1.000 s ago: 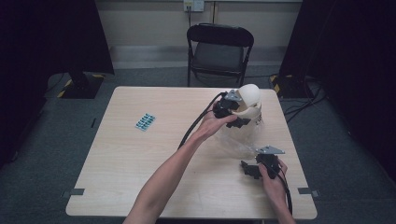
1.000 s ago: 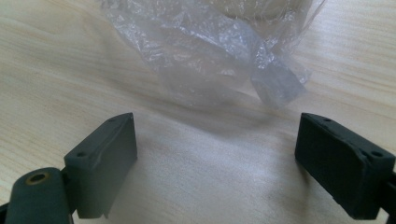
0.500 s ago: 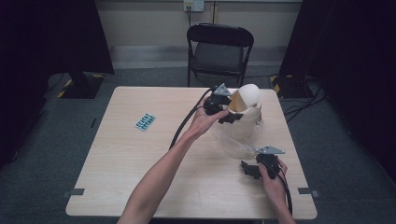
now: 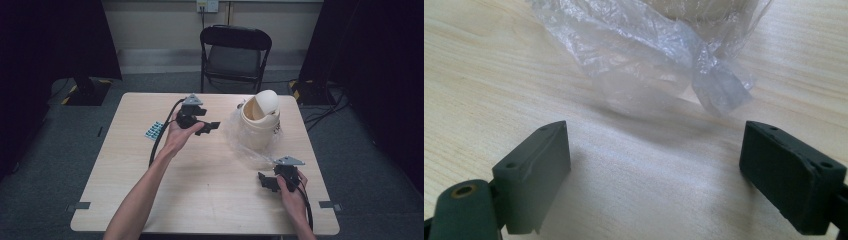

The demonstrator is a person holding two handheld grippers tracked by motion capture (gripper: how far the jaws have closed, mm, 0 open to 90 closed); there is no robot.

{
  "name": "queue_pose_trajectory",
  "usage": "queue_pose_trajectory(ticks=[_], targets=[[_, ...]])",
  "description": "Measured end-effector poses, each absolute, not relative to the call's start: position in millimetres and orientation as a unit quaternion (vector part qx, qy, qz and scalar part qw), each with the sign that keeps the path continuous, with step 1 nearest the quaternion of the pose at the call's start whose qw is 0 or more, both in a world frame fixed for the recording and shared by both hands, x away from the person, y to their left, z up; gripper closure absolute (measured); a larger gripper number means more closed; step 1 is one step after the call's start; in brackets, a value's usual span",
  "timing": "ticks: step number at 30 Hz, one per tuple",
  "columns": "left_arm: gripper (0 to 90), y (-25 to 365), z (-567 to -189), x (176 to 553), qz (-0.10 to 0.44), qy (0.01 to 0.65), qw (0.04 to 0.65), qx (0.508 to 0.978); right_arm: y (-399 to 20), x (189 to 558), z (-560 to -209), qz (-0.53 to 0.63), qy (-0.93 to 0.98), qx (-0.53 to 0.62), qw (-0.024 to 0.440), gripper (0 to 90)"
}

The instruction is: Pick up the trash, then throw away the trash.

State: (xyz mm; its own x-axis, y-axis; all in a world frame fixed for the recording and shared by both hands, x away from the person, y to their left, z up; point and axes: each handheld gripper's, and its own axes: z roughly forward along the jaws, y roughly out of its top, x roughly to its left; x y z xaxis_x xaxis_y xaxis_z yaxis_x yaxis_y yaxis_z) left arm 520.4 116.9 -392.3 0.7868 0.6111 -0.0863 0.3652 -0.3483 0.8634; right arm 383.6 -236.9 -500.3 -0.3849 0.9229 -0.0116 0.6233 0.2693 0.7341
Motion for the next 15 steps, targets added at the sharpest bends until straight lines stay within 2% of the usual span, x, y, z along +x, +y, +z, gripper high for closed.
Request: queue_pose_trajectory(ticks=[6, 10, 15], targets=[[18.8, 159, -406, 518, 0.138, 0.334, 0.474, 0.803, -237, 383, -500, 0.331, 0.764, 0.506, 0.226, 12.1], [17.5, 182, -411, 517, 0.127, 0.355, 0.466, 0.801, -237, 383, -500, 0.331, 0.764, 0.507, 0.226, 12.1], [18.4, 213, -418, 514, 0.147, 0.379, 0.46, 0.789, -237, 383, -500, 0.331, 0.764, 0.506, 0.225, 12.1]])
